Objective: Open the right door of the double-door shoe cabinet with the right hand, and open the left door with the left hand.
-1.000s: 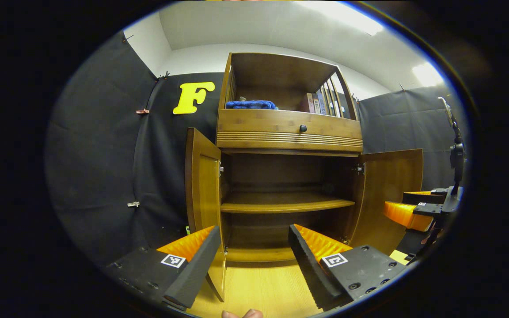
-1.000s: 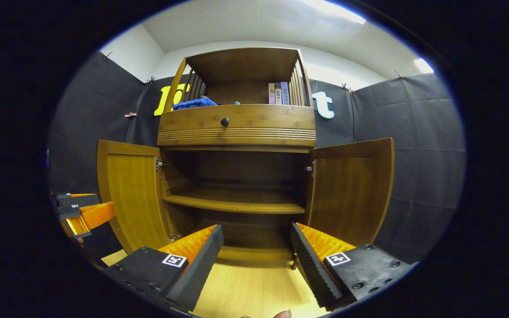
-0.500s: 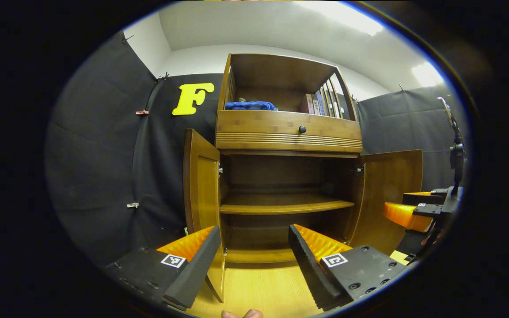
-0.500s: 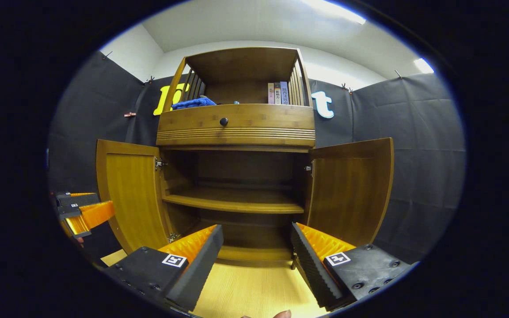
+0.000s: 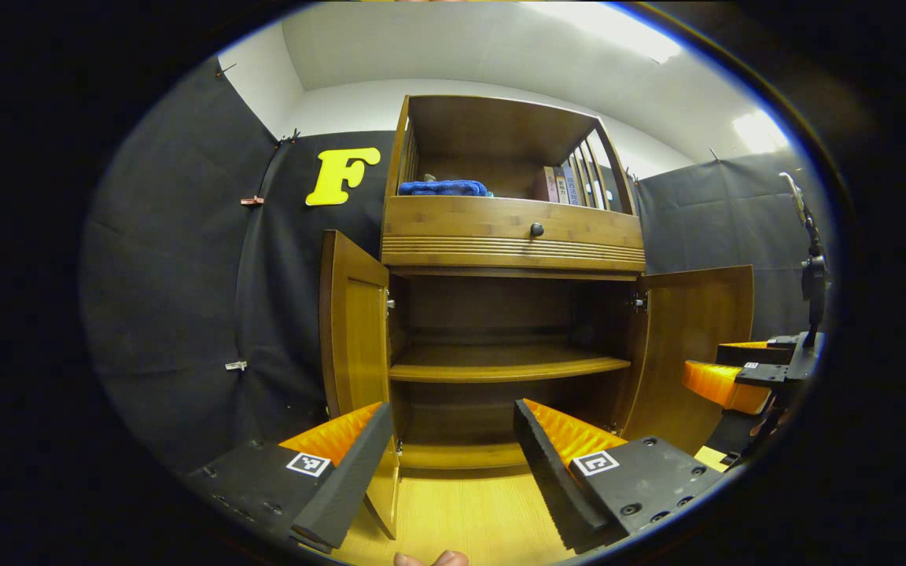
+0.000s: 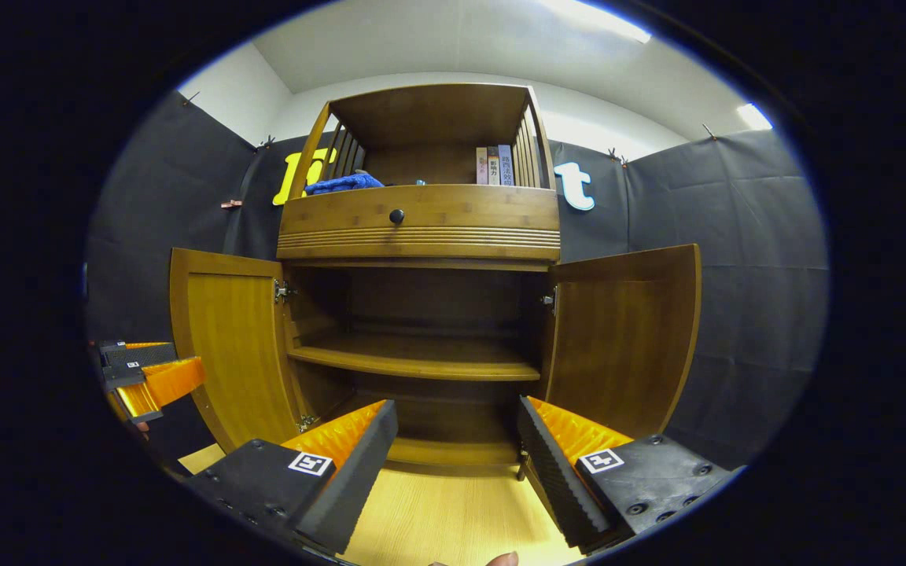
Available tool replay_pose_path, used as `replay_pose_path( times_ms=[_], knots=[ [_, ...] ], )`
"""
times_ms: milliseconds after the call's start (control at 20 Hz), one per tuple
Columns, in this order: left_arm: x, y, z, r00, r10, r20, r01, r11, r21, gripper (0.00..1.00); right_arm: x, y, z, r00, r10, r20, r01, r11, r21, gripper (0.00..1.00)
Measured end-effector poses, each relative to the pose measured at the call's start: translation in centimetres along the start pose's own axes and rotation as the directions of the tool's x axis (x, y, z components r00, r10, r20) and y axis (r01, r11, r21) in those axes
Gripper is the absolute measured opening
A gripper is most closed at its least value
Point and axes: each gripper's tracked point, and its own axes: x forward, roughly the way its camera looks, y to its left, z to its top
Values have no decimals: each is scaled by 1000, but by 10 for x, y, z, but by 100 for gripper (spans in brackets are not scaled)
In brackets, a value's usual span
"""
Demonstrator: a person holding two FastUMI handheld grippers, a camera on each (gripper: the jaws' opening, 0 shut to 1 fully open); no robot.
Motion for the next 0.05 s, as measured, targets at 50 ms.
replay_pose_path(
  times_ms=[50],
  knots=[
    [0, 0, -1, 1000, 6, 0, -6, 1000, 2, 94, 1, -1, -1, 1000, 3, -3, -3, 1000, 0, 96]
  ],
)
